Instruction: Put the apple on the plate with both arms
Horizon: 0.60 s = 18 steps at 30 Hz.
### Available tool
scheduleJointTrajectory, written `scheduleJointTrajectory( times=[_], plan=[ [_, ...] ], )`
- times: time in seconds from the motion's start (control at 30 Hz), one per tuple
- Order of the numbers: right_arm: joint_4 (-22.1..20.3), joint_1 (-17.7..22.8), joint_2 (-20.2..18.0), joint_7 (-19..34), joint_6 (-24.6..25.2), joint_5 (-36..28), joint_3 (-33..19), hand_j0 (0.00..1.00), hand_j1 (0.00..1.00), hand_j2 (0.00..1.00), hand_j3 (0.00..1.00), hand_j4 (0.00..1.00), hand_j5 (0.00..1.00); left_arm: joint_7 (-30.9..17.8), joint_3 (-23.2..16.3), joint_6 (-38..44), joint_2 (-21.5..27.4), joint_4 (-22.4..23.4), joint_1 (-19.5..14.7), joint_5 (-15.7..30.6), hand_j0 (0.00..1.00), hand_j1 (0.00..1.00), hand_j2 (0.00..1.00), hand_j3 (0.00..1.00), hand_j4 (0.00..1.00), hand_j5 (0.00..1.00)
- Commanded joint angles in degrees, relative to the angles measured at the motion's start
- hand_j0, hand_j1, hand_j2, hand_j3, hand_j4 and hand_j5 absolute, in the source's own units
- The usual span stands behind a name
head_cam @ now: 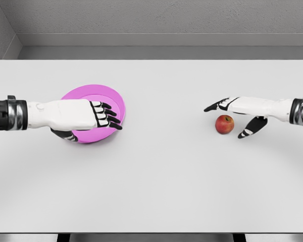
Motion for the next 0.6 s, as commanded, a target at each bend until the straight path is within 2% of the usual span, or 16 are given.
scheduleJointTrajectory(
  times=[0.0, 0.3, 0.57],
  plan=[
    [1.77, 0.00, 0.95, -0.02, 0.12, 0.31, 0.40, 1.00, 1.00, 1.00, 1.00, 1.00, 1.00, 0.02, -0.16, 0.14, 0.02, -0.06, 0.00, 0.29, 1.00, 1.00, 1.00, 1.00, 1.00, 1.00],
    [6.52, -1.14, 3.41, -0.02, -0.94, 2.16, 1.72, 1.00, 1.00, 1.00, 1.00, 1.00, 1.00, 0.02, -0.25, 0.14, 0.02, -0.06, -0.09, 0.29, 1.00, 1.00, 1.00, 1.00, 1.00, 1.00],
    [8.01, -1.93, 3.58, -0.02, -1.11, 2.25, 1.72, 1.00, 1.00, 1.00, 1.00, 1.00, 1.00, 0.02, -0.34, 0.14, 0.02, -0.06, -0.26, 0.29, 1.00, 1.00, 1.00, 1.00, 1.00, 1.00]
  ],
)
